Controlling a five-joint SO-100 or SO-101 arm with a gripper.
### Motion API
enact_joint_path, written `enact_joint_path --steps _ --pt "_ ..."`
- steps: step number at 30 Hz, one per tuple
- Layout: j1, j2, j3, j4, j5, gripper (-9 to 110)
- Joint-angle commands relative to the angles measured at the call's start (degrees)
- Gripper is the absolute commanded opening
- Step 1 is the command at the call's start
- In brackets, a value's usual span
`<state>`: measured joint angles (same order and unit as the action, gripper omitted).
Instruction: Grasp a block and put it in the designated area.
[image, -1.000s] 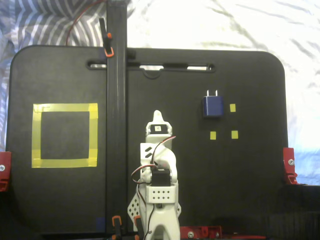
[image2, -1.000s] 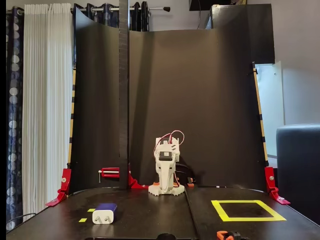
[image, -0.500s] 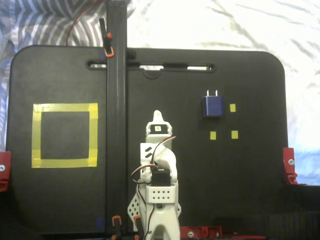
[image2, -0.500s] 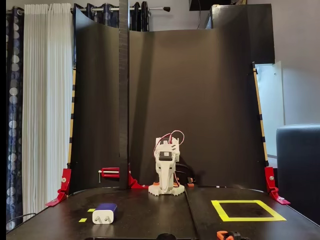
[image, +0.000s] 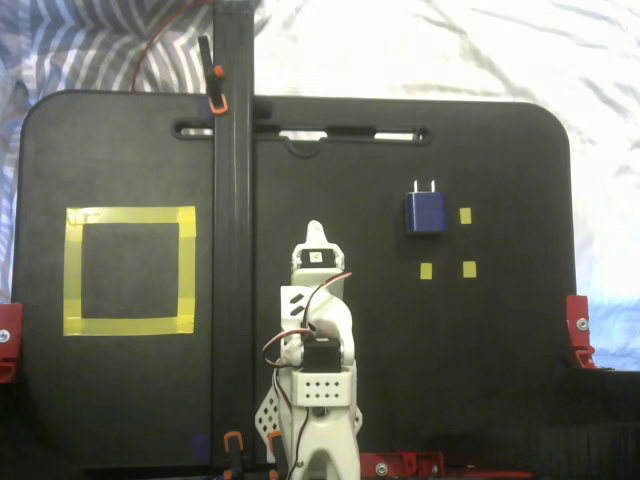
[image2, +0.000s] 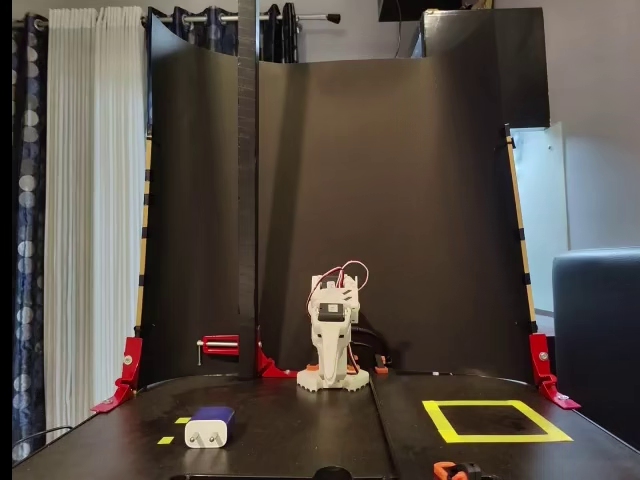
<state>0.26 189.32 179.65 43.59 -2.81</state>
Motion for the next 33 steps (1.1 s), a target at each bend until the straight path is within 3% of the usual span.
enact_joint_path --steps 1,14,23,27,33 --pt "0.3 0.3 0.4 -0.1 0.0 0" --pt "1.1 -0.3 0.4 -0.9 -0.1 0" --pt "3.0 -13.8 -9.6 -7.4 -2.2 0" --pt "3.5 -21.6 -17.4 -6.6 -6.0 0" --pt "4.1 -34.3 -29.8 -2.9 -21.4 0"
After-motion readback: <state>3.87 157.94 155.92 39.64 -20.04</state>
